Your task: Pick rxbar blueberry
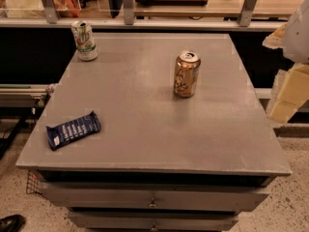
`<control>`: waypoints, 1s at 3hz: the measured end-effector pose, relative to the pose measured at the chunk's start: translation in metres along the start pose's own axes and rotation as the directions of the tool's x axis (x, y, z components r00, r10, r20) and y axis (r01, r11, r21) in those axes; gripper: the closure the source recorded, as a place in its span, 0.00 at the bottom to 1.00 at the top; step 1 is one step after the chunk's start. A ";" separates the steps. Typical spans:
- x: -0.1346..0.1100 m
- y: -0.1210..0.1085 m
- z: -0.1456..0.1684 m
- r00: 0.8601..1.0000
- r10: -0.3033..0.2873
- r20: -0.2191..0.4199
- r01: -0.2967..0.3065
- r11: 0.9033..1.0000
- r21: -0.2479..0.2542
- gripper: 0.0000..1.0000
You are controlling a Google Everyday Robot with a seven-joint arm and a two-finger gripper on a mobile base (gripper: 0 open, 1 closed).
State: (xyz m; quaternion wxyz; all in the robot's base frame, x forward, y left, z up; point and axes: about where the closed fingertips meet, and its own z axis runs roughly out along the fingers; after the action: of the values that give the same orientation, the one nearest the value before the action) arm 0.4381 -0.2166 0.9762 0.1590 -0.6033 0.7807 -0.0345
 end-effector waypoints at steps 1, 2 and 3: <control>0.000 0.000 0.000 1.000 0.000 0.000 0.000 1.000 0.000 0.00; -0.032 -0.003 0.011 0.996 -0.067 0.054 0.067 0.998 -0.010 0.00; -0.101 -0.002 0.017 0.967 -0.188 0.170 0.191 0.982 -0.003 0.00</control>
Offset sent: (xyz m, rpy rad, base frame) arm 0.0325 0.0807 -0.0120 0.0880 -0.0115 0.2094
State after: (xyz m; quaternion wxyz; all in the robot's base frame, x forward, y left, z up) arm 0.4673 -0.1187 0.9816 0.2147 -0.6773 0.7036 0.0096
